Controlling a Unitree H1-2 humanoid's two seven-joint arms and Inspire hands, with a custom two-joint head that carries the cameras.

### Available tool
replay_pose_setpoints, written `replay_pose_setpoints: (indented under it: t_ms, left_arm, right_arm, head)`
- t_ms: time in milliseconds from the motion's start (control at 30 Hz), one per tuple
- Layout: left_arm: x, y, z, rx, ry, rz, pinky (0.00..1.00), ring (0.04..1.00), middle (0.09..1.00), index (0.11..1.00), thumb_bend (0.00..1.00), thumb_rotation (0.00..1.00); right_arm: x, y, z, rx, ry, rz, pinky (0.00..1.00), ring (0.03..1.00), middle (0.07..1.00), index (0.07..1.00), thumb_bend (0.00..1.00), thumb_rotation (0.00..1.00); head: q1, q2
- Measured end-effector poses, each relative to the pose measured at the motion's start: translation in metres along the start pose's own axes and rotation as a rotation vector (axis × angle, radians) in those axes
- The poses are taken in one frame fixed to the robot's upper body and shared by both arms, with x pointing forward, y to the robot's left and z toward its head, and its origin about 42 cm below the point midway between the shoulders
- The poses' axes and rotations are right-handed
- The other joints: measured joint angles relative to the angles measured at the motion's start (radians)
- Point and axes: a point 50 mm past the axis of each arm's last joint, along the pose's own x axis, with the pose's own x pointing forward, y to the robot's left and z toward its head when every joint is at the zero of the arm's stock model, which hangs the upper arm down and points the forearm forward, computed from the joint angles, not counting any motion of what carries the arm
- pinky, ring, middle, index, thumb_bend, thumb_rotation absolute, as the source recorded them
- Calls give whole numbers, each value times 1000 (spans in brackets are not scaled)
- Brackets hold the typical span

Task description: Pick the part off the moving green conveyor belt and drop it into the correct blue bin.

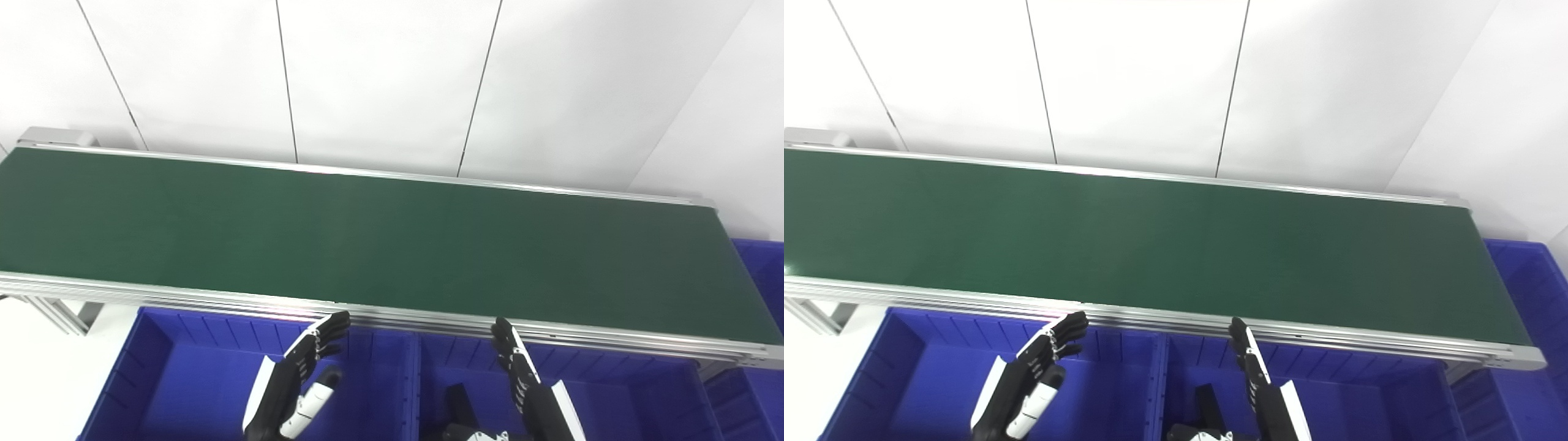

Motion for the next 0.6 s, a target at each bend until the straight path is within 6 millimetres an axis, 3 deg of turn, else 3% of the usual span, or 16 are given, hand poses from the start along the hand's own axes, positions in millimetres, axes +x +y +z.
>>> replay_pose_setpoints:
  t_ms: [167, 600]
  left_arm:
    - [-1, 1, 0, 22, -7, -23, 768, 819, 834, 815, 755, 767]
    - [-2, -1, -1, 20, -2, -44, 764, 805, 821, 809, 750, 758]
  right_arm:
    - [-1, -4, -6, 33, -13, -26, 926, 929, 936, 979, 943, 258]
    - [6, -8, -15, 53, -29, -107, 921, 896, 902, 934, 899, 245]
  head:
    - [-9, 0]
    - [-6, 21]
